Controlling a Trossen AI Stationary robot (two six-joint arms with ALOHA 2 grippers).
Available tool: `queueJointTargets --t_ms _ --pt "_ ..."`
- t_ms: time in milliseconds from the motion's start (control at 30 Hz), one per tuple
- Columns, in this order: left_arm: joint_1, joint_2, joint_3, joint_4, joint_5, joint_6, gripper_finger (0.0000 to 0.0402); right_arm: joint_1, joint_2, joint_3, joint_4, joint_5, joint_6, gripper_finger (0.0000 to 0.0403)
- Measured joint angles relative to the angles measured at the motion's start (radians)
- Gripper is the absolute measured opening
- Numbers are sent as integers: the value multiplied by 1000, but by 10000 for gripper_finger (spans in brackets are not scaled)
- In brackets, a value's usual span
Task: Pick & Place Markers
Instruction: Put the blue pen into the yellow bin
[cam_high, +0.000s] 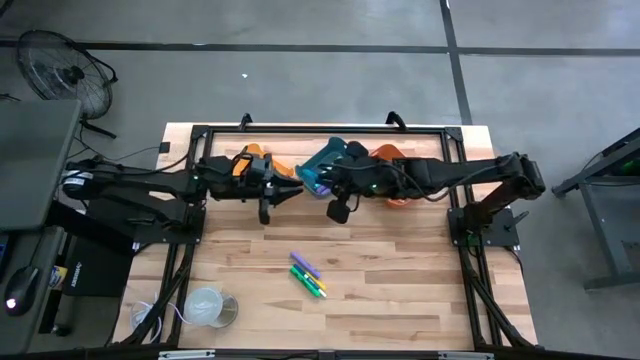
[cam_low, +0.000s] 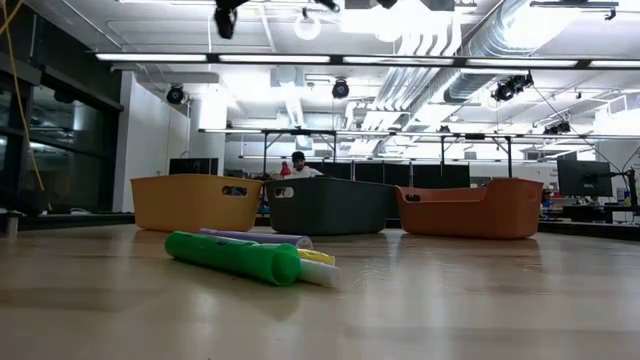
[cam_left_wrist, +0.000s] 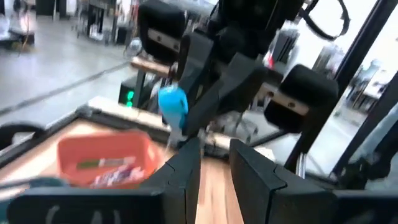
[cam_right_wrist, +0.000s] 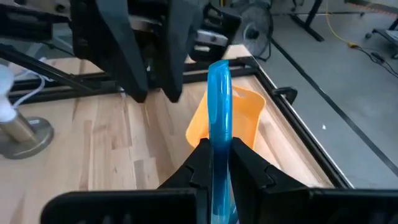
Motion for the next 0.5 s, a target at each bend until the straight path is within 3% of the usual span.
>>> queueJointTargets --t_ms 300,500 --pt "1 107 0 193 -85 24 93 0 -52 0 -1 -26 -44 24" --pt "1 106 1 204 -151 38 155 0 -76 0 -5 -32 -63 24"
